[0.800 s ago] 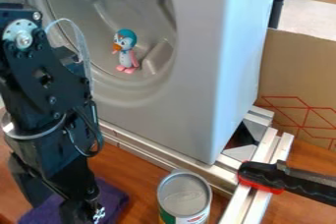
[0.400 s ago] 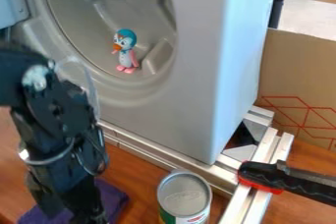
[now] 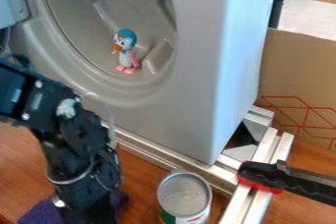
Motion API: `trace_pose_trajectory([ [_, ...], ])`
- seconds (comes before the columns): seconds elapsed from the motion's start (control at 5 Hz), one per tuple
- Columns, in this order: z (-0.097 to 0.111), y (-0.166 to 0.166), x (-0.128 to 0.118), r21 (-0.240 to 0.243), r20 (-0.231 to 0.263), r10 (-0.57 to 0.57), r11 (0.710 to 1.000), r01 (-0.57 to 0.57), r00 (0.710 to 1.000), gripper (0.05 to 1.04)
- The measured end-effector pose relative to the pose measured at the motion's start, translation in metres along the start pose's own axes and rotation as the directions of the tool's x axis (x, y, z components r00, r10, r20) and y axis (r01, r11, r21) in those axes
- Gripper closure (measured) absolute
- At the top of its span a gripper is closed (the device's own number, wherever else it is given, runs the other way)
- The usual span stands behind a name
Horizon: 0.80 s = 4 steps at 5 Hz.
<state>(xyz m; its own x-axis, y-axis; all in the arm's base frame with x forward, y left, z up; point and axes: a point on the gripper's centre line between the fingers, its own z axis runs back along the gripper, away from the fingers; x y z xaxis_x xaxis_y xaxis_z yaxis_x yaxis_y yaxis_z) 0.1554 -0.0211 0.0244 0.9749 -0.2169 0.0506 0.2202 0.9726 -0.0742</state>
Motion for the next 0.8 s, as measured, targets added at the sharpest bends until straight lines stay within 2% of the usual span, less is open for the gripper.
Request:
trace_pose_trajectory([
  [0.2,-0.006,-0.021,0.005,-0.002,-0.019,-0.074,0.997,0.074,0.997,0.088],
  [0.4,0.001,-0.037,0.010,0.011,-0.023,-0.116,0.993,0.117,0.993,0.088],
  [0.8,-0.016,-0.046,0.021,0.102,-0.110,-0.055,0.993,0.066,0.992,0.088],
])
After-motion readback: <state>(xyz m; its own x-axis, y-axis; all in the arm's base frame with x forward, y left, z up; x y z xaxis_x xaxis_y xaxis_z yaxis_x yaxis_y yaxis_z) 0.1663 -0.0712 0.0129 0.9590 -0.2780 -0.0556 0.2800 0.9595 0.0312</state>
